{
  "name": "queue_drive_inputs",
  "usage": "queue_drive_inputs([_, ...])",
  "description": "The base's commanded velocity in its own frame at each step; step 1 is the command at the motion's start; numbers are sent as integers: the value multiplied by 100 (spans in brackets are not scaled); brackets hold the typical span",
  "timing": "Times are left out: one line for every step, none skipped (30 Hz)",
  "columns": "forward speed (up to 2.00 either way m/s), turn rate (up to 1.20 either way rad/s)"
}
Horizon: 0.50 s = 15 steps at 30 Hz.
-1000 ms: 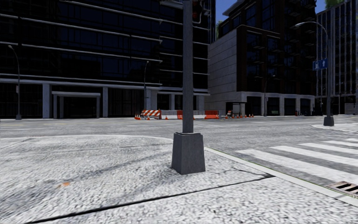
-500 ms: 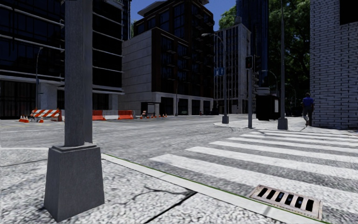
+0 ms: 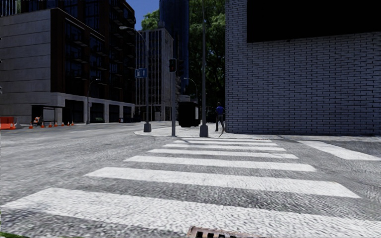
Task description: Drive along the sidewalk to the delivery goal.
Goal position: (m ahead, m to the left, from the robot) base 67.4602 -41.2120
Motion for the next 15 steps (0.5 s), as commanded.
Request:
queue_drive_inputs([150,-99])
queue_drive_inputs([150,-99])
queue_drive_inputs([150,-77])
queue_drive_inputs([150,-28])
queue_drive_inputs([150,-28])
queue_drive_inputs([150,-15])
queue_drive_inputs([150,-12])
queue_drive_inputs([150,-12])
queue_drive_inputs([150,-12])
queue_drive_inputs([150,-10])
queue_drive_inputs([150,-3])
queue_drive_inputs([150,-2])
queue_drive_inputs([150,-2])
queue_drive_inputs([150,-1])
queue_drive_inputs([150,-1])
